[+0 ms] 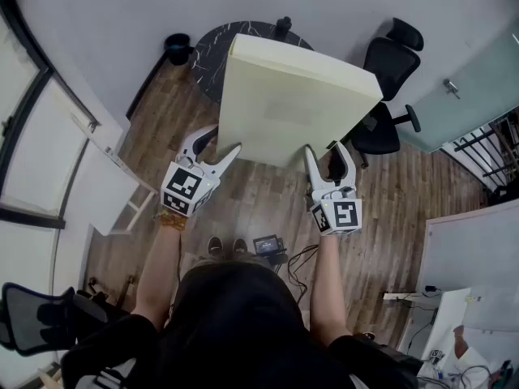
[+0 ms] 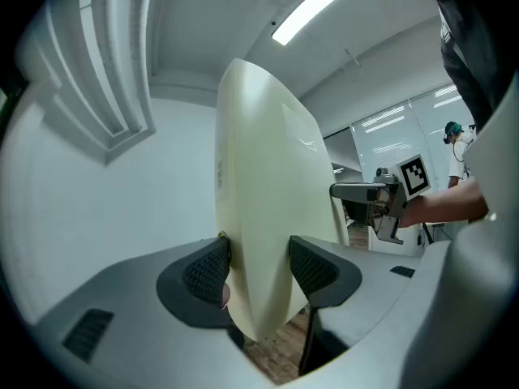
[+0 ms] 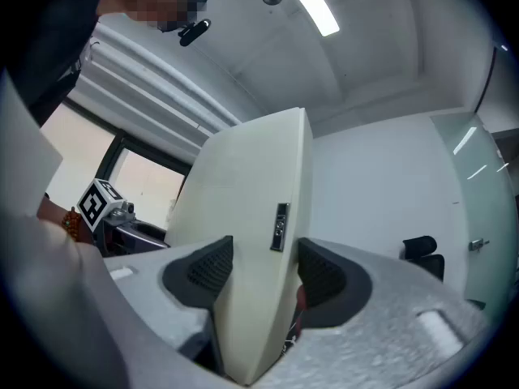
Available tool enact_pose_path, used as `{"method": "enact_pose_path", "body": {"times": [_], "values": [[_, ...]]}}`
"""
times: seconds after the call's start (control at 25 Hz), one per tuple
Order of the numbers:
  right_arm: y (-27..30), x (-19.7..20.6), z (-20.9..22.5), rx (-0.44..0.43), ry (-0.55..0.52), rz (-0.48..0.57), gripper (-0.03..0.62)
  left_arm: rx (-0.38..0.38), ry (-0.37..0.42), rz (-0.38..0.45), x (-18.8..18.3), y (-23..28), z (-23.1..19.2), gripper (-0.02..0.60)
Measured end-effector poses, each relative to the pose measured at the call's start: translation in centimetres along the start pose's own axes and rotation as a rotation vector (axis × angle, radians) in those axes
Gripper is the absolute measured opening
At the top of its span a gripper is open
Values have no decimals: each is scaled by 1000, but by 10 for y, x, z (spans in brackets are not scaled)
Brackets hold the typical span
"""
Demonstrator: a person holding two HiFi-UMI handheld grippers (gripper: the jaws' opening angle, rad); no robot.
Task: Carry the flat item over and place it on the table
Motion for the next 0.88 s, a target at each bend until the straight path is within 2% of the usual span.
{"method": "enact_pose_path", "body": {"times": [0.12, 0.36, 0.88], "values": [[0, -1, -10, 0, 9, 4, 247, -3, 11, -4, -3, -9, -4, 232], [8, -2, -30, -38, 19, 5, 255, 4, -23, 8, 2, -30, -18, 235], [17, 19, -36, -3, 37, -21, 258, 16, -59, -5, 22, -30, -34, 235]]}}
Point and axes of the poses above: the fingertips, and each gripper's own axes: y forward along the fingers, z to its right, x out of its underside, the point moved 8 cm from there along -y, backward along the fingers, and after that the axes turned 14 degrees about z, right-handed, at the moved point
